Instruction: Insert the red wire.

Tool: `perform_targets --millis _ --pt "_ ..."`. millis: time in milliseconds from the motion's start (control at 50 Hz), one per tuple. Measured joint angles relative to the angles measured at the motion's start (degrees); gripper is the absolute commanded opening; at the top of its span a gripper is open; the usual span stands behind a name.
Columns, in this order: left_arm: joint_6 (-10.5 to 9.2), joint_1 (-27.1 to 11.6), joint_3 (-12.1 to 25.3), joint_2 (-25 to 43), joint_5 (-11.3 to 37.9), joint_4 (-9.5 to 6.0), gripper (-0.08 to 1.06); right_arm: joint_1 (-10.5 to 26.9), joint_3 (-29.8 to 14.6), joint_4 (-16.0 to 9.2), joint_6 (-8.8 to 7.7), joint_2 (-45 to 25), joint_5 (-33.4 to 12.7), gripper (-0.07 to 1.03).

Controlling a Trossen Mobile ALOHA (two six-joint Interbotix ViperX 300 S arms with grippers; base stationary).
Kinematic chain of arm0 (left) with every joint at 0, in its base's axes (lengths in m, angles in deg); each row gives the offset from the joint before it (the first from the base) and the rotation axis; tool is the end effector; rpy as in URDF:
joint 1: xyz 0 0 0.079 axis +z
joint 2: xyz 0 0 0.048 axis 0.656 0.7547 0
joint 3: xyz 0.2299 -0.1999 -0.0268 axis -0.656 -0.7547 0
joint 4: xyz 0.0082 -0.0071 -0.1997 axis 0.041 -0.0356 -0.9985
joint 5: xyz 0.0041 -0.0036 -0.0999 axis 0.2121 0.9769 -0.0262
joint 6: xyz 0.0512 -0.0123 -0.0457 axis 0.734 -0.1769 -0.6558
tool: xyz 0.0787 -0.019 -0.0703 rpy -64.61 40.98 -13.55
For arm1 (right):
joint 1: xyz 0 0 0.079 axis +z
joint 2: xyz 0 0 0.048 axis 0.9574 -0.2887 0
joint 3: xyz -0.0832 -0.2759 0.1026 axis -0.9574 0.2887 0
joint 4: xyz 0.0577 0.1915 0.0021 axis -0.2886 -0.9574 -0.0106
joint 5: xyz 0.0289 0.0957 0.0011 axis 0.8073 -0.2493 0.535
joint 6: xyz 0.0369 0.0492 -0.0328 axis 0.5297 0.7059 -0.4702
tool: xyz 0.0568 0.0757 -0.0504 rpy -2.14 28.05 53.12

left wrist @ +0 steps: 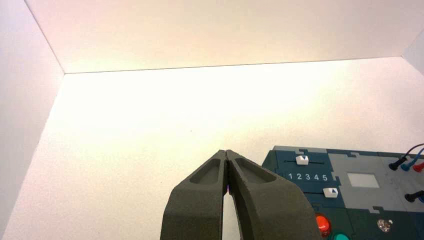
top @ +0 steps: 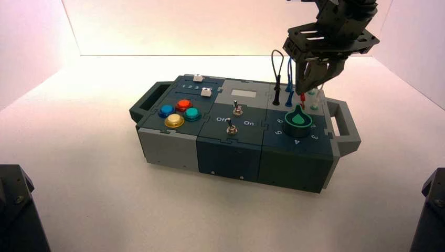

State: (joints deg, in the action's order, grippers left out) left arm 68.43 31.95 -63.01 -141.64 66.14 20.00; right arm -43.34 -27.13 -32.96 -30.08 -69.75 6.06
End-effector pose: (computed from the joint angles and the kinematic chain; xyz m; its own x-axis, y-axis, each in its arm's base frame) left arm 0.2265 -0.0454 0.2113 0.8634 -0.1900 -0.4674 0.1823 0.9813 -0.0622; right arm 0.2410 0.1395 0.0653 0.2869 0.1708 -0.9426 -0.4170 0.9081 0.0376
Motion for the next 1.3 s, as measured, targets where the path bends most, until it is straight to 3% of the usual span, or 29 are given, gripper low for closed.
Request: perform_targets --millis 760,1300 --pt "-0.09 0.0 0.0 0.0 -0.1 0.00 -0.03 -0.9 -0.1 0.1 -0.09 1.9 -1.1 -0.02" --pt "-0.09 0.0 0.0 0.1 -0.1 0.00 -0.03 -1.1 -0.1 0.3 -0.09 2.0 0.7 -0.02"
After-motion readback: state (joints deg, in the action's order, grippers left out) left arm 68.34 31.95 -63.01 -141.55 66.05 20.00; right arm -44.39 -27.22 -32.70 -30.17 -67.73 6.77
